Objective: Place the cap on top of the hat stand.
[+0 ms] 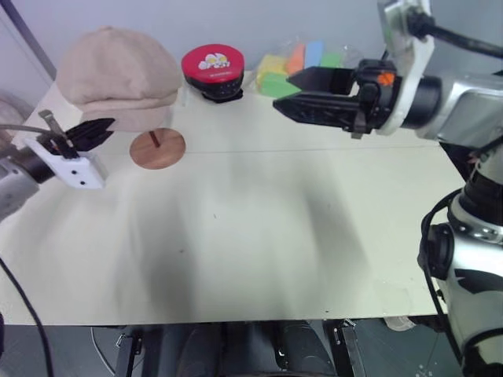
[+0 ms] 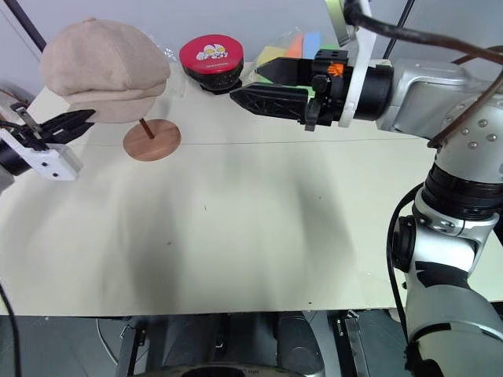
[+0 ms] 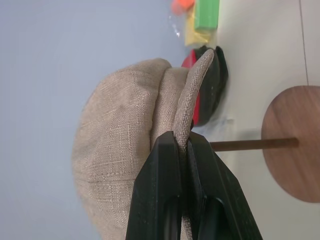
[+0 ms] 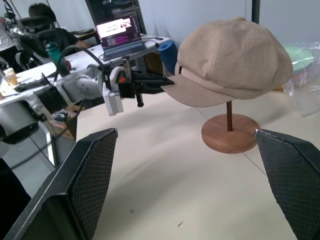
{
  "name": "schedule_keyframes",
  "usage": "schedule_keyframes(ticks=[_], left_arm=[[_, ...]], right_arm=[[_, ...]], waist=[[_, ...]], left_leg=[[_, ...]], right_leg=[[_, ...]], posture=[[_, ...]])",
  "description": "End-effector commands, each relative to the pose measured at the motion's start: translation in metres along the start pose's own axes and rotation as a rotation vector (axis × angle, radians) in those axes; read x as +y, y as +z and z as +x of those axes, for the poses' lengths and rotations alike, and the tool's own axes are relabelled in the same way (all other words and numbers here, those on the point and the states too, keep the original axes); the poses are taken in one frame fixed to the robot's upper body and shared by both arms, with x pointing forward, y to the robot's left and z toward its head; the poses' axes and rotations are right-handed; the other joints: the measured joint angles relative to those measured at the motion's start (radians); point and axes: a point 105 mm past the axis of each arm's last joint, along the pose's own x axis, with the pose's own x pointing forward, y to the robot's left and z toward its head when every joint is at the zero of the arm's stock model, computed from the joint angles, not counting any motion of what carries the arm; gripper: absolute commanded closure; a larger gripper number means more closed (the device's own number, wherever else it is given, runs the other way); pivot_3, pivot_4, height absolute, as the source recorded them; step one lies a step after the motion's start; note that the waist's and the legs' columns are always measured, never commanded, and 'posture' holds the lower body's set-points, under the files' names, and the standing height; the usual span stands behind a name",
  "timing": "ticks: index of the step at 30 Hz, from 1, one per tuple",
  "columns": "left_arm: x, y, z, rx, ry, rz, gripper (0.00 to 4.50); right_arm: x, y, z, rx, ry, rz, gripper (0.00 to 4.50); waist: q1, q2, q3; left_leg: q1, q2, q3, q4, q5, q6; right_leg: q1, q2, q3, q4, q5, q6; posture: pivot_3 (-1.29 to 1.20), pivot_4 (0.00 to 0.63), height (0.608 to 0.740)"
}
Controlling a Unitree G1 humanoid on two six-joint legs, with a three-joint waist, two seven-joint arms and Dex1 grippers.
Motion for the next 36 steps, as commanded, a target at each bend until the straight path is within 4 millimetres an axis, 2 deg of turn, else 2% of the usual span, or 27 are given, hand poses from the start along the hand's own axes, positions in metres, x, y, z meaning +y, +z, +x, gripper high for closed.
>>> schedule_keyframes(ticks=[1,6,13,19,24,28,33,34,36], left_arm=[[0.016,-0.003,-0.008,-0.026,-0.005,0.066,4.46],[0.017,-0.011,-0.022,-0.017,-0.036,0.095,4.46],[0.007,-0.026,-0.037,0.055,-0.064,0.105,4.46],[0.004,-0.033,-0.038,0.096,-0.032,0.116,4.46],[0.004,-0.03,-0.032,0.073,-0.015,0.123,4.46],[0.005,-0.025,-0.027,0.04,0.01,0.1,3.08],[0.003,-0.019,-0.027,0.015,0.026,0.082,0.38],[0.003,-0.019,-0.028,0.015,0.029,0.077,0.04],[0.002,-0.019,-0.031,0.019,0.035,0.066,0.04]], right_arm=[[0.001,0.007,-0.005,-0.02,-0.013,-0.03,0.0],[-0.001,0.003,-0.007,-0.005,-0.036,-0.033,0.0],[-0.003,0.0,-0.01,0.004,-0.059,-0.038,0.0],[-0.003,0.0,-0.01,0.008,-0.061,-0.041,0.0],[-0.005,-0.001,-0.009,0.011,-0.064,-0.042,0.0],[-0.006,-0.001,-0.009,0.012,-0.068,-0.042,0.0],[-0.008,-0.002,-0.011,0.01,-0.073,-0.041,0.0],[-0.008,-0.002,-0.011,0.009,-0.074,-0.041,0.0],[-0.009,-0.003,-0.011,0.009,-0.077,-0.041,0.0]], waist=[[-0.002,0.0,0.0],[-0.006,0.0,0.0],[-0.004,0.0,0.0],[-0.004,0.0,0.0],[-0.004,0.0,0.0],[-0.004,0.0,0.0],[-0.003,0.0,0.0],[-0.003,0.0,0.0],[-0.004,0.0,0.0]], left_leg=[[0.0,0.0,0.0,0.0,0.0,0.0],[0.0,-0.001,0.001,0.0,0.0,0.0],[0.0,0.0,0.001,0.0,0.0,0.0],[0.0,0.0,0.001,0.0,0.0,0.0],[0.0,0.0,0.001,0.0,0.0,0.0],[0.0,-0.001,0.001,0.0,0.0,0.0],[0.0,-0.001,0.001,0.0,0.0,0.0],[0.0,0.0,0.001,0.0,0.0,0.0],[0.0,0.0,0.001,0.0,0.0,0.0]], right_leg=[[0.0,0.0,0.0,0.0,0.0,0.0],[-0.001,0.001,0.0,0.0,0.0,0.0],[-0.001,0.001,0.0,0.001,0.0,0.0],[-0.001,0.001,0.0,0.001,0.0,0.0],[-0.001,0.002,0.0,0.001,0.0,0.0],[-0.001,0.001,0.0,0.001,0.0,0.0],[-0.001,0.001,0.0,0.001,0.0,0.0],[-0.001,0.001,0.0,0.001,0.0,0.0],[-0.001,0.001,0.0,0.001,0.0,0.0]], posture=[[0.0,0.15,0.74],[0.0,0.15,0.74],[0.0,0.15,0.74],[0.0,0.15,0.74],[0.0,0.15,0.74],[0.0,0.15,0.74],[0.0,0.15,0.74],[0.0,0.15,0.74],[0.0,0.15,0.74]])
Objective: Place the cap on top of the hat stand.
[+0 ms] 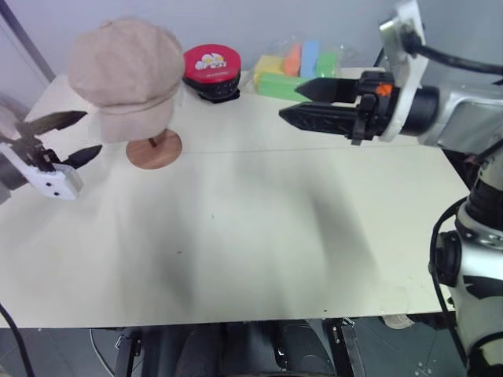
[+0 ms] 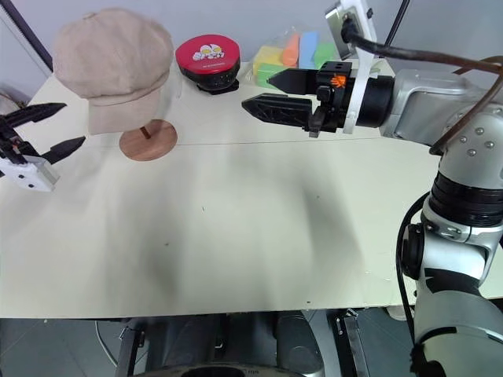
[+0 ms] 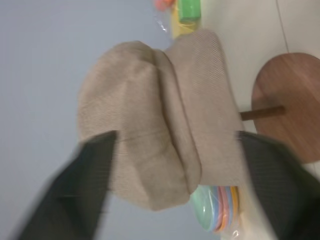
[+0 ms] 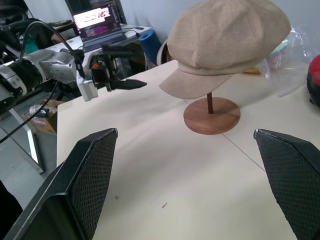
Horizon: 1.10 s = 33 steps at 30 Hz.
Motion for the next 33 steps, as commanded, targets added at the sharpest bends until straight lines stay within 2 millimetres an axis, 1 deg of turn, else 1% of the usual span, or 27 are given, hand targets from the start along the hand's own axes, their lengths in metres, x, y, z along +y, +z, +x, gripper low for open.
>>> schedule_keyframes(ticks=[1,5,7,9,10,11,13,14,15,17,19,20,22,24,26,29,33], left_arm=[[0.012,0.0,-0.007,0.004,0.065,-0.008,0.04],[0.007,0.004,-0.023,0.019,0.064,-0.061,0.04],[0.008,0.004,-0.032,0.06,0.079,-0.11,0.04],[0.005,-0.001,-0.043,0.161,0.101,-0.254,0.04],[0.0,-0.006,-0.051,0.252,0.112,-0.403,0.04],[-0.003,-0.005,-0.058,0.312,0.134,-0.563,0.04],[0.002,-0.006,-0.076,0.43,0.246,-0.903,0.04],[0.009,-0.005,-0.085,0.457,0.316,-1.081,0.04],[0.015,0.0,-0.094,0.458,0.363,-1.23,0.04],[0.02,0.014,-0.106,0.426,0.365,-1.493,0.04],[0.029,0.029,-0.118,0.369,0.369,-1.645,0.04],[0.036,0.038,-0.122,0.331,0.364,-1.658,0.04],[0.038,0.049,-0.129,0.328,0.321,-1.691,0.04],[0.039,0.058,-0.13,0.318,0.266,-1.713,0.04],[0.045,0.064,-0.13,0.289,0.236,-1.721,0.04],[0.06,0.064,-0.13,0.242,0.27,-1.74,0.04],[0.062,0.063,-0.132,0.269,0.255,-1.715,0.04]], right_arm=[[0.001,0.009,-0.005,-0.033,-0.004,-0.04,0.0],[-0.002,0.007,-0.007,-0.031,-0.012,-0.036,0.0],[-0.005,0.005,-0.008,-0.022,-0.02,-0.034,0.0],[-0.01,0.002,-0.012,-0.011,-0.033,-0.027,0.0],[-0.013,0.0,-0.015,-0.007,-0.039,-0.024,0.0],[-0.016,0.0,-0.017,-0.003,-0.043,-0.024,0.0],[-0.02,-0.001,-0.022,0.002,-0.046,-0.026,0.0],[-0.023,-0.002,-0.024,0.005,-0.046,-0.027,0.0],[-0.026,-0.003,-0.025,0.011,-0.048,-0.033,0.0],[-0.03,-0.004,-0.027,0.021,-0.044,-0.046,0.0],[-0.034,-0.003,-0.029,0.02,-0.033,-0.053,0.0],[-0.036,-0.002,-0.03,0.021,-0.027,-0.058,0.0],[-0.041,-0.001,-0.03,0.023,-0.019,-0.064,0.0],[-0.044,0.0,-0.029,0.027,-0.016,-0.066,0.0],[-0.047,0.0,-0.028,0.031,-0.008,-0.068,0.0],[-0.049,-0.001,-0.025,0.036,0.001,-0.071,0.0],[-0.049,-0.003,-0.024,0.038,0.012,-0.071,0.0]], waist=[[-0.001,0.0,0.0],[-0.004,0.0,0.0],[-0.003,0.0,0.0],[-0.002,0.0,0.0],[-0.003,0.0,0.0],[-0.003,0.001,0.0],[-0.003,0.001,0.001],[-0.002,0.0,0.001],[-0.001,0.0,0.001],[0.0,0.0,0.001],[-0.001,0.0,0.001],[-0.001,0.001,0.001],[0.0,0.001,0.001],[-0.001,0.001,0.001],[0.001,0.0,0.001],[0.0,0.0,0.001],[-0.001,0.0,0.001]], left_leg=[[0.0,0.0,0.0,0.0,0.0,0.0],[0.0,0.002,0.0,-0.001,0.0,0.0],[0.0,0.003,0.001,-0.001,0.0,0.0],[0.0,0.004,0.0,-0.001,0.0,0.0],[0.0,0.005,0.0,-0.001,0.0,0.0],[0.0,0.006,0.0,-0.001,0.0,0.0],[0.0,0.006,0.0,-0.002,0.0,0.0],[0.001,0.007,0.0,-0.002,0.0,0.0],[0.0,0.008,-0.001,-0.002,0.0,0.0],[0.0,0.008,-0.004,-0.001,0.0,0.0],[0.002,0.009,-0.003,0.0,0.0,0.0],[0.003,0.008,-0.001,0.0,0.0,0.0],[0.003,0.008,0.001,0.0,0.0,0.0],[0.003,0.008,0.002,0.0,0.0,0.0],[0.003,0.008,0.002,0.0,0.0,0.0],[0.003,0.008,0.002,0.001,0.0,0.0],[0.003,0.008,0.003,0.0,0.0,0.0]], right_leg=[[0.0,0.0,0.0,0.0,0.0,0.0],[-0.001,0.0,0.001,0.0,0.0,0.0],[-0.001,0.0,0.001,0.0,0.0,0.0],[-0.001,-0.001,0.001,0.0,0.0,0.0],[-0.001,-0.002,0.001,0.0,0.0,0.0],[-0.001,-0.002,0.003,-0.001,0.0,-0.001],[-0.001,-0.003,0.004,-0.001,0.0,-0.001],[-0.001,-0.003,0.004,-0.001,0.0,-0.001],[-0.001,-0.003,0.003,-0.002,0.0,-0.001],[0.0,-0.001,0.001,-0.002,0.0,-0.002],[0.002,0.001,0.0,-0.003,0.0,-0.002],[0.003,0.001,0.0,-0.003,0.0,-0.002],[0.003,0.002,0.0,-0.003,0.0,-0.002],[0.003,0.003,0.0,-0.003,0.0,-0.003],[0.003,0.004,0.0,-0.003,0.0,-0.003],[0.003,0.004,0.0,-0.003,-0.001,-0.003],[0.003,0.004,0.001,-0.003,0.0,-0.003]], posture=[[0.0,0.15,0.74],[0.0,0.15,0.74],[0.0,0.15,0.74],[0.0,0.15,0.74],[0.0,0.15,0.74],[0.0,0.15,0.74],[0.0,0.15,0.74],[0.0,0.15,0.74],[0.0,0.15,0.74],[0.0,0.15,0.74],[0.0,0.15,0.74],[0.0,0.15,0.74],[0.0,0.15,0.74],[0.0,0.15,0.74],[0.0,0.15,0.74],[0.0,0.15,0.74],[0.0,0.15,0.74]])
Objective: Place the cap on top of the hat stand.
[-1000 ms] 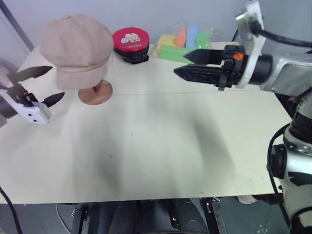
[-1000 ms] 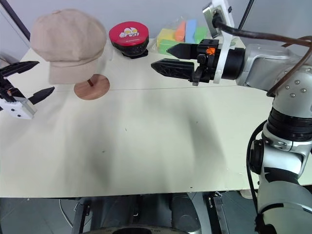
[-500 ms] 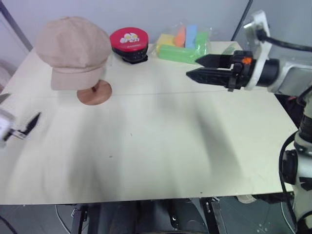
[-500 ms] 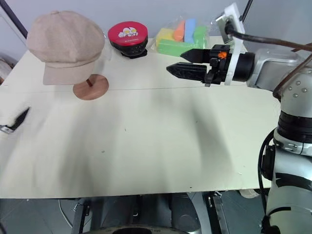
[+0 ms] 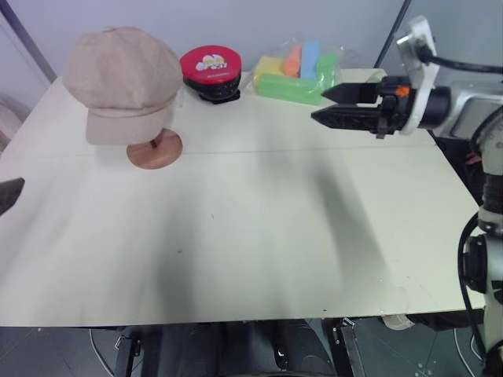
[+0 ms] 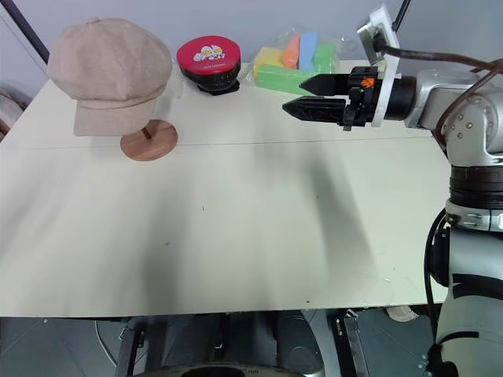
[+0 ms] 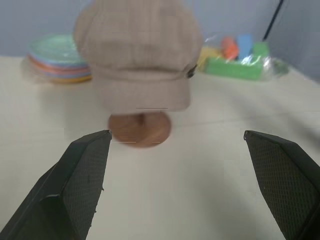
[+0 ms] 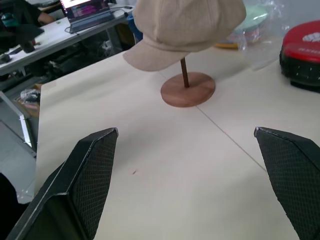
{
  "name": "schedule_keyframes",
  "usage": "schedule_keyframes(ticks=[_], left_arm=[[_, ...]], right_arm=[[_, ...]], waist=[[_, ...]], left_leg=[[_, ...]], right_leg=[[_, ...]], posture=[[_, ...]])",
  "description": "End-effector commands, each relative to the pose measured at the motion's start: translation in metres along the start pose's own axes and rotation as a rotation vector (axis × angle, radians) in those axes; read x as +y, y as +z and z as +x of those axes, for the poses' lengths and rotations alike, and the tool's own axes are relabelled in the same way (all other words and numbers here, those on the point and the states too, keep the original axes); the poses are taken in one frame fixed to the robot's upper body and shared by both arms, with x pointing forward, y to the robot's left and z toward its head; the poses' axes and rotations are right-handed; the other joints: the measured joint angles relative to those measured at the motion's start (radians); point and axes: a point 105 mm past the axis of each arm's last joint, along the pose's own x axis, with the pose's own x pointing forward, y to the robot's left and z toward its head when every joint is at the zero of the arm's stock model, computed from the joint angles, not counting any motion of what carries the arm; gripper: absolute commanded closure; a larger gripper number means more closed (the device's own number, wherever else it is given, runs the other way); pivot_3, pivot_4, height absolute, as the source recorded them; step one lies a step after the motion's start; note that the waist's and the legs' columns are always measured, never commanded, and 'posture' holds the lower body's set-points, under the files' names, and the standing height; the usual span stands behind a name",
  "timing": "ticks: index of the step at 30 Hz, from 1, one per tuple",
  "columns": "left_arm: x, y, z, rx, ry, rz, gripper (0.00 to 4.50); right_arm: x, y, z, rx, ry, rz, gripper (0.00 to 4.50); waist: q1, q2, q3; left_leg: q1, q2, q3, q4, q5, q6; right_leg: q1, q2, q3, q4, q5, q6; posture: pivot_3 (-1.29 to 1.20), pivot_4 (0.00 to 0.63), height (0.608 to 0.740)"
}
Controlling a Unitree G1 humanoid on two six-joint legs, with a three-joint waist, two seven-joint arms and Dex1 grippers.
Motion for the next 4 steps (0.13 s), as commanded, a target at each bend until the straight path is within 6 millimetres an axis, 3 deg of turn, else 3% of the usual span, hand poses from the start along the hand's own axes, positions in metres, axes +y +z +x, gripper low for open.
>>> schedule_keyframes(ticks=[1,4], left_arm=[[0.0015,0.0126,-0.0062,-0.018,0.024,0.051,0.04],[0.0041,0.0093,-0.0072,0.013,0.031,0.049,0.04]], right_arm=[[0.0058,0.0169,-0.0023,-0.037,0.014,-0.067,0.0],[0.0072,0.0169,-0.0012,-0.04,0.018,-0.07,0.0]], waist=[[0.0,0.0,0.0],[0.0,0.0,0.0]], left_leg=[[0.0,0.0,0.0,0.0,0.0,0.0],[0.0,0.0,0.0,0.0,0.0,0.0]], right_leg=[[0.0,0.0,0.0,0.0,0.0,0.0],[0.0,0.0,0.0,0.0,0.0,0.0]], posture=[[0.0,0.15,0.74],[0.0,0.15,0.74]])
